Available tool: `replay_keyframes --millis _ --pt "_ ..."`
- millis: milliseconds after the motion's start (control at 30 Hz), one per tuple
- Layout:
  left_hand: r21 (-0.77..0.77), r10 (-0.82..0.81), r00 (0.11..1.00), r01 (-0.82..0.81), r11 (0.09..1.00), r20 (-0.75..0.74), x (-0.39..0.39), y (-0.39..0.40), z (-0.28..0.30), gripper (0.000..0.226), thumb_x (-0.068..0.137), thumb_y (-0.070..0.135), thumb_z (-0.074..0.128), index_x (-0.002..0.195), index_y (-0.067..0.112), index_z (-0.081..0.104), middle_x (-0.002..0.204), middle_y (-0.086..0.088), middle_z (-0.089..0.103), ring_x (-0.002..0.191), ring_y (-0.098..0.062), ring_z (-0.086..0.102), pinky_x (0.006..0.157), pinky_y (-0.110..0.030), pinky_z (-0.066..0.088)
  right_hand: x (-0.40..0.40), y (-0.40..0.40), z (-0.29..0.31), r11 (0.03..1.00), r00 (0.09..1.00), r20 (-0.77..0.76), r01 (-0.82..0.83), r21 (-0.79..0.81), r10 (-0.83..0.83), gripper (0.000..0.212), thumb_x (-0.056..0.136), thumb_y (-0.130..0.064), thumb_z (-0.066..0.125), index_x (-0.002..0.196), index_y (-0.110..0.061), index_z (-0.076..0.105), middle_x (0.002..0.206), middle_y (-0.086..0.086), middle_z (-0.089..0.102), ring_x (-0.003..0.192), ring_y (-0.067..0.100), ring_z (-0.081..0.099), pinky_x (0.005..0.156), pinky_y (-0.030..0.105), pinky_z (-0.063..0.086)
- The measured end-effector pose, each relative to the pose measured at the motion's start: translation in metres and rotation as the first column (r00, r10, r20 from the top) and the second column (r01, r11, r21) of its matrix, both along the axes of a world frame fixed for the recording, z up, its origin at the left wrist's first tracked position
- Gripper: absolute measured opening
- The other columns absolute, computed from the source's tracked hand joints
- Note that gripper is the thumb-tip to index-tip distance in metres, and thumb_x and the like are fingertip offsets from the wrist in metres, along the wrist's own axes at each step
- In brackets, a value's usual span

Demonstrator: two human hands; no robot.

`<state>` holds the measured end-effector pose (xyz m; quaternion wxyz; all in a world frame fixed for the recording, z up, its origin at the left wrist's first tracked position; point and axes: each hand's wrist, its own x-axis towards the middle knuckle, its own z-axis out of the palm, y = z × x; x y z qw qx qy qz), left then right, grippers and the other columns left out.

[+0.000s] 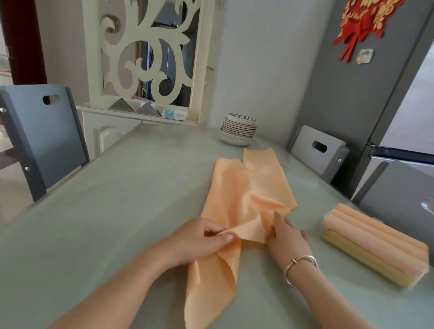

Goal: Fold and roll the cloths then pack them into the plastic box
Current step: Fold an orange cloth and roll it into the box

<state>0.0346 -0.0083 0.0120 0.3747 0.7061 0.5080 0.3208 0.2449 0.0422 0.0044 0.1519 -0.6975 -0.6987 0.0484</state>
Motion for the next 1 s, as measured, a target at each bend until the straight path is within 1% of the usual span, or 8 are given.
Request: replay_keyframes --millis 100,267,333,500,633,767,867,1000 --pt "-0.097 0.023 0.981 -0.004 0.995 0.192 -0.024 -0.009 0.011 0.029 0.084 0.040 0.061 0.106 0.023 0.070 0.105 0.013 0.070 0.101 0.002 0.062 0.088 -0.007 0.043 -0.006 -0.002 0.007 0.990 0.953 -0.301 0.012 0.142 0.032 0.044 0.090 -0.008 0.038 0.133 -0.018 0.046 0.115 0.013 0.063 0.106 0.032 0.057 0.079 0.031 0.040" --pt "-0.104 0.350 0.856 -0.337 0.936 0.381 -0.115 -0.012 0.010 0.033 0.096 0.039 0.043 0.105 0.019 0.069 0.109 0.009 0.071 0.104 -0.006 0.064 0.093 -0.023 0.043 -0.044 0.018 0.045 0.985 0.595 -0.802 0.101 0.142 0.055 0.027 0.086 -0.004 0.039 0.094 -0.017 0.061 0.069 0.003 0.051 0.067 0.022 0.045 0.067 0.031 0.038" --pt "-0.179 0.492 0.721 -0.470 0.865 0.488 -0.150 -0.008 0.005 0.032 0.097 0.039 0.042 0.100 0.021 0.068 0.110 0.006 0.070 0.100 -0.011 0.064 0.084 -0.025 0.042 -0.080 0.023 0.069 0.980 0.568 -0.812 0.048 0.194 0.133 0.023 0.085 -0.005 0.040 0.076 -0.019 0.056 0.064 0.002 0.045 0.063 0.019 0.040 0.061 0.030 0.037" --pt "-0.366 0.603 0.412 -0.521 0.771 0.683 -0.178 -0.006 0.001 0.027 0.098 0.039 0.041 0.097 0.022 0.062 0.110 0.002 0.065 0.090 -0.014 0.061 0.075 -0.026 0.042 -0.204 0.031 0.105 0.922 0.620 -0.682 -0.242 0.304 0.388 0.037 0.091 -0.004 0.037 0.121 -0.012 0.058 0.103 0.005 0.056 0.088 0.018 0.048 0.067 0.020 0.042" --pt "-0.394 0.664 0.244 -0.644 0.655 0.706 -0.192 -0.002 -0.001 0.032 0.095 0.045 0.044 0.105 0.018 0.057 0.106 0.000 0.061 0.097 -0.021 0.057 0.087 -0.034 0.043 -0.286 0.026 0.079 0.797 0.531 -0.680 -0.590 0.130 0.505 0.031 0.097 -0.016 0.042 0.125 -0.011 0.055 0.105 0.002 0.056 0.092 0.026 0.055 0.090 0.038 0.047" --pt "-0.080 0.826 0.319 -0.914 0.398 0.466 -0.205 -0.003 -0.004 0.040 0.093 0.034 0.046 0.121 0.008 0.055 0.125 -0.010 0.057 0.108 -0.025 0.053 0.090 -0.032 0.039 -0.294 0.018 0.043 0.735 0.519 -0.656 -0.674 0.080 0.547 0.022 0.097 -0.017 0.044 0.107 -0.016 0.063 0.111 0.000 0.061 0.112 0.021 0.057 0.104 0.041 0.041" --pt "0.349 0.873 0.360 -0.905 0.242 0.328 -0.194 -0.008 -0.001 0.040 0.088 0.012 0.052 0.127 0.009 0.052 0.132 -0.008 0.053 0.126 -0.027 0.044 0.106 -0.034 0.030 -0.255 0.011 0.034 0.805 0.662 -0.504 -0.580 0.125 0.555 0.021 0.096 -0.018 0.042 0.105 -0.021 0.061 0.107 -0.002 0.064 0.106 0.017 0.059 0.089 0.018 0.045" --pt "0.490 0.749 0.643 -0.608 0.625 -0.159 -0.170 0.001 -0.010 0.042 0.095 0.020 0.042 0.137 0.023 0.044 0.152 0.003 0.031 0.144 -0.024 0.017 0.118 -0.042 0.012 -0.189 -0.019 0.032 0.819 0.807 -0.195 -0.573 -0.024 0.558 0.033 0.097 -0.021 0.042 0.128 -0.017 0.048 0.119 0.001 0.061 0.113 0.016 0.054 0.090 0.023 0.040"
